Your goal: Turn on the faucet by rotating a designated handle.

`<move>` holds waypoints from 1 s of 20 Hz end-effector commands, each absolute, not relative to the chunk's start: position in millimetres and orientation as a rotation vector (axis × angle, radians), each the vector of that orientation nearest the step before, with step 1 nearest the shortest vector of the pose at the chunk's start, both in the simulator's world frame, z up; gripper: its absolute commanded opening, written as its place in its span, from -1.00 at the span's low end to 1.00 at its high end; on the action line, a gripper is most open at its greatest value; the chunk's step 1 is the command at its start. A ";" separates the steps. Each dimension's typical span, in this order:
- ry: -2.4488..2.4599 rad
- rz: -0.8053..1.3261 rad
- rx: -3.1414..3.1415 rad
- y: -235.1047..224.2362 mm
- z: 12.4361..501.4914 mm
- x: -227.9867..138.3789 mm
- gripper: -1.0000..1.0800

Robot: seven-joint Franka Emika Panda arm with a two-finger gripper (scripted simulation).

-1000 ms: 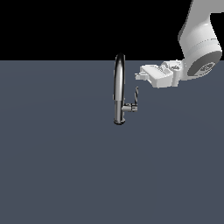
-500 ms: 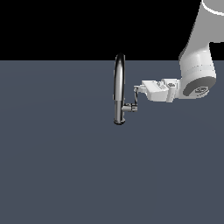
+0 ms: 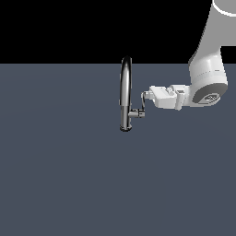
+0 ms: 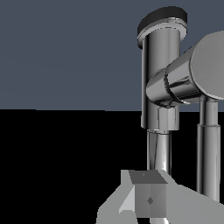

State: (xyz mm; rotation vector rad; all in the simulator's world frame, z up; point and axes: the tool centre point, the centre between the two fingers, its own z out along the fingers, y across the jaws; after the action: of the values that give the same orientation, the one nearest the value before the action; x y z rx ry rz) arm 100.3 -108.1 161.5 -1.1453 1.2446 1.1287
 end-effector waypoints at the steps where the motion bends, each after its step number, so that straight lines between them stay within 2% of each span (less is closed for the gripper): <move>1: 1.245 1.128 -1.145 -107.7 162.2 95.8 -1.00; 20: 1.244 1.128 -1.145 -103.1 167.1 52.0 -1.00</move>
State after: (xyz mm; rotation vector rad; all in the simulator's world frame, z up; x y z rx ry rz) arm 57.2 -107.3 164.5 -1.1417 1.2529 1.1173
